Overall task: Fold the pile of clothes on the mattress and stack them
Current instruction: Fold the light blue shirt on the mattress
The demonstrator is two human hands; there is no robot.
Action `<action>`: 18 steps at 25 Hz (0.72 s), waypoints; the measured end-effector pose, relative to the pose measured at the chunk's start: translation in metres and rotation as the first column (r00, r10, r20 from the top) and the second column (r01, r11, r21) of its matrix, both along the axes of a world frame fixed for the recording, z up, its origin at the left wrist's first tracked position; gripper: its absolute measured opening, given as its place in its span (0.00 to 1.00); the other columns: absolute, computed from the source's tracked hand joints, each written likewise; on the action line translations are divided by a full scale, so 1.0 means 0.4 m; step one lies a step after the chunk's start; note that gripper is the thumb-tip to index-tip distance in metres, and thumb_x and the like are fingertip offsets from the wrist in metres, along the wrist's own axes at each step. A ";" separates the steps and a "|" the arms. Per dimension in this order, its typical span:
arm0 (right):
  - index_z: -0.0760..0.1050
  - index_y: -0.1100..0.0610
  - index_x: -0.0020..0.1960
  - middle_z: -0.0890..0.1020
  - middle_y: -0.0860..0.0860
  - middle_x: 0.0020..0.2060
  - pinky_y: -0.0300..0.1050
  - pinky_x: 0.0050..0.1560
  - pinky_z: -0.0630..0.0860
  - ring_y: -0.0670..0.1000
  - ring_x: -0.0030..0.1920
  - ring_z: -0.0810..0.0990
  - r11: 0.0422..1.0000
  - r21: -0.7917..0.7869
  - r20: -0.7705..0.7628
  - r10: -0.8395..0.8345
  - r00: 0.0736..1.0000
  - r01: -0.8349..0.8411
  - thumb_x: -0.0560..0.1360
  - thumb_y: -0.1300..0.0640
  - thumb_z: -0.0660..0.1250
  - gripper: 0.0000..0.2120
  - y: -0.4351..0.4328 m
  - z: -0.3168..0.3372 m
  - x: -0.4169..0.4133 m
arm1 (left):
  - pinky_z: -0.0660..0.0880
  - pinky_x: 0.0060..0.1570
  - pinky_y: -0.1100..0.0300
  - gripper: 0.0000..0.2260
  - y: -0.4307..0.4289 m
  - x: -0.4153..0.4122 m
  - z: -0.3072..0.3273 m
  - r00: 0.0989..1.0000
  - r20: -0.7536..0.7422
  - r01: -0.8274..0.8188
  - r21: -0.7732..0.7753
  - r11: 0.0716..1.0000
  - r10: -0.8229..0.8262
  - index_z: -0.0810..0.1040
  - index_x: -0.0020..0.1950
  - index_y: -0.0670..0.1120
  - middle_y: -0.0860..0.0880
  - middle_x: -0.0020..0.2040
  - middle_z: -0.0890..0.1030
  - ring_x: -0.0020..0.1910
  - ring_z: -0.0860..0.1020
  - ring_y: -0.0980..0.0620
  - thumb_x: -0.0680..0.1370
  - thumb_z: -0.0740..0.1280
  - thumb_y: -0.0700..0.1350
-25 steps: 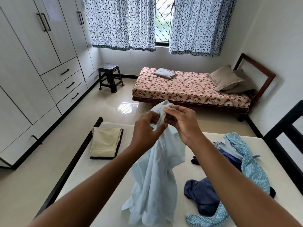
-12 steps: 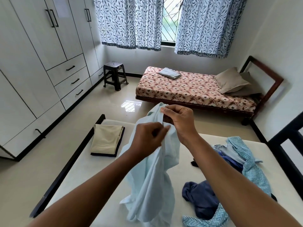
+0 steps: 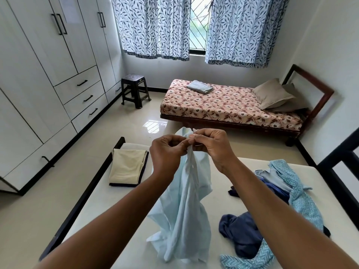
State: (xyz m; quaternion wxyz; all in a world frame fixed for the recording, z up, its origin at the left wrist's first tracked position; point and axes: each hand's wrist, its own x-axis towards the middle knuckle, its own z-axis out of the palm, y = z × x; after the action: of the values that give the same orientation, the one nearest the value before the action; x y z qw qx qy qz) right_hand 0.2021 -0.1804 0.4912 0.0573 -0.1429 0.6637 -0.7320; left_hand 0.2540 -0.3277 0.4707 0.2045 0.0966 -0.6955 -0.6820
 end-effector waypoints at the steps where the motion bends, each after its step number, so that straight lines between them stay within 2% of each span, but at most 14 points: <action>1: 0.86 0.63 0.47 0.87 0.61 0.44 0.55 0.51 0.85 0.61 0.46 0.87 1.000 0.006 0.008 0.006 1.000 -0.006 0.77 0.66 0.73 0.03 0.001 -0.005 -0.001 | 0.85 0.46 0.46 0.08 -0.001 -0.001 0.001 1.000 0.010 0.008 0.021 1.000 -0.009 0.88 0.46 0.43 0.46 0.39 0.87 0.39 0.87 0.45 0.72 0.81 0.45; 4: 0.86 0.64 0.49 0.87 0.63 0.47 0.58 0.55 0.84 0.63 0.48 0.87 0.999 0.038 0.022 -0.002 1.000 0.001 0.79 0.63 0.72 0.05 0.001 -0.025 -0.004 | 0.85 0.46 0.45 0.06 -0.002 -0.002 -0.002 0.999 0.047 0.025 0.054 0.998 -0.027 0.88 0.47 0.42 0.45 0.40 0.87 0.40 0.87 0.45 0.74 0.79 0.44; 9: 0.86 0.65 0.51 0.87 0.60 0.46 0.52 0.52 0.85 0.59 0.48 0.88 0.992 0.066 0.062 -0.109 0.992 0.105 0.76 0.62 0.76 0.06 -0.006 -0.051 -0.002 | 0.85 0.49 0.46 0.05 -0.011 -0.015 -0.031 0.991 0.118 0.045 0.126 0.991 -0.060 0.86 0.49 0.40 0.43 0.44 0.87 0.44 0.87 0.44 0.78 0.75 0.42; 12: 0.85 0.65 0.50 0.87 0.61 0.46 0.51 0.51 0.85 0.58 0.47 0.87 0.983 0.015 0.225 -0.184 0.957 0.185 0.72 0.68 0.78 0.07 0.014 -0.081 -0.019 | 0.84 0.50 0.47 0.07 -0.055 -0.048 -0.056 0.960 0.278 -0.020 0.169 0.985 -0.029 0.82 0.51 0.38 0.40 0.48 0.86 0.48 0.86 0.42 0.82 0.68 0.42; 15: 0.81 0.66 0.53 0.85 0.63 0.46 0.48 0.45 0.85 0.57 0.41 0.86 0.968 0.025 0.448 -0.234 0.863 0.249 0.69 0.72 0.78 0.14 0.067 -0.118 -0.043 | 0.80 0.38 0.53 0.09 -0.128 -0.067 -0.079 0.917 0.396 -0.071 0.284 0.956 -0.049 0.81 0.49 0.35 0.38 0.45 0.83 0.42 0.82 0.42 0.81 0.68 0.41; 16: 0.80 0.67 0.54 0.85 0.62 0.44 0.47 0.43 0.85 0.56 0.39 0.86 0.967 0.047 0.498 -0.239 0.834 0.249 0.68 0.73 0.78 0.16 0.083 -0.128 -0.049 | 0.77 0.35 0.56 0.09 -0.148 -0.068 -0.084 0.905 0.424 -0.081 0.226 0.971 -0.024 0.81 0.46 0.36 0.40 0.42 0.81 0.39 0.80 0.44 0.80 0.70 0.43; 18: 0.80 0.70 0.56 0.86 0.60 0.40 0.46 0.40 0.85 0.56 0.36 0.85 0.969 0.096 0.551 -0.243 0.799 0.229 0.67 0.74 0.79 0.19 0.096 -0.132 -0.054 | 0.76 0.38 0.57 0.10 -0.173 -0.065 -0.085 0.902 0.426 -0.054 -0.038 0.998 0.065 0.81 0.41 0.40 0.45 0.38 0.81 0.38 0.78 0.46 0.78 0.75 0.45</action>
State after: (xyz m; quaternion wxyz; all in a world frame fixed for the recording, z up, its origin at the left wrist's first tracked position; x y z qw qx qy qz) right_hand 0.1806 -0.1419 0.4386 0.1585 0.1615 0.6392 -0.7350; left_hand 0.2278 -0.3968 0.4367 0.0693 0.2621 -0.7286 -0.6290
